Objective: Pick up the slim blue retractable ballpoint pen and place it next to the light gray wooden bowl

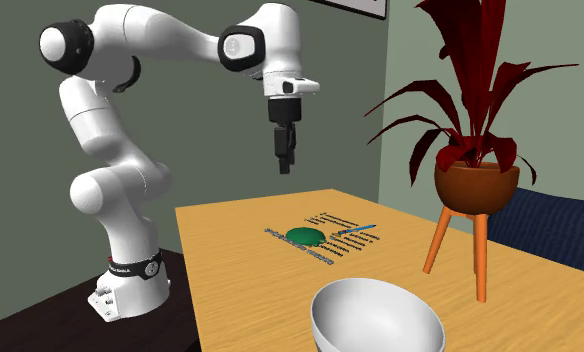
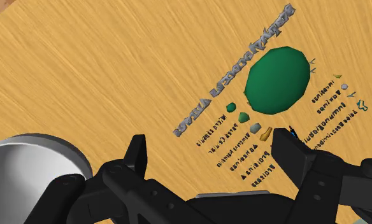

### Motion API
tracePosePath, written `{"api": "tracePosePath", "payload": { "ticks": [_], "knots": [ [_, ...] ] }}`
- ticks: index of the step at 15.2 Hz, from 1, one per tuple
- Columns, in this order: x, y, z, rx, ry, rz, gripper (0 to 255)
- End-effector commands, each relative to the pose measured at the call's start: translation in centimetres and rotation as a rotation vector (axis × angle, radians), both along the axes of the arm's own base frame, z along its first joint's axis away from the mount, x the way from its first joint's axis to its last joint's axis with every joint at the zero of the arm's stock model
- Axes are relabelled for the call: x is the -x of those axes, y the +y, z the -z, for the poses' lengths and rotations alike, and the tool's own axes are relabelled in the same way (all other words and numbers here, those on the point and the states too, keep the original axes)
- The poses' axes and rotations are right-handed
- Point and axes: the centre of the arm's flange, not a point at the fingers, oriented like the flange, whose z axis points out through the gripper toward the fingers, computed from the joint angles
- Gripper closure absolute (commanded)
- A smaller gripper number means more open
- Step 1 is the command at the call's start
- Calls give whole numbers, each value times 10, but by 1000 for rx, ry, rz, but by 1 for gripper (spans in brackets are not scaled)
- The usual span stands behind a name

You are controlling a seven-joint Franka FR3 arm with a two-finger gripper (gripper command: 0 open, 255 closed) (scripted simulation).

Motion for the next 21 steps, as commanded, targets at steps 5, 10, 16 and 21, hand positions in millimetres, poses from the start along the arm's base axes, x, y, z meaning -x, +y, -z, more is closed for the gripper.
{"api": "tracePosePath", "payload": {
  "ticks": [5,10,16,21],
  "knots": [
    [-37,58,39,-4,-12,-103,0],
    [-64,110,70,-6,-22,-189,0],
    [-92,174,105,-9,-33,-292,0],
    [-110,230,135,-12,-42,-378,0]
  ]
}}
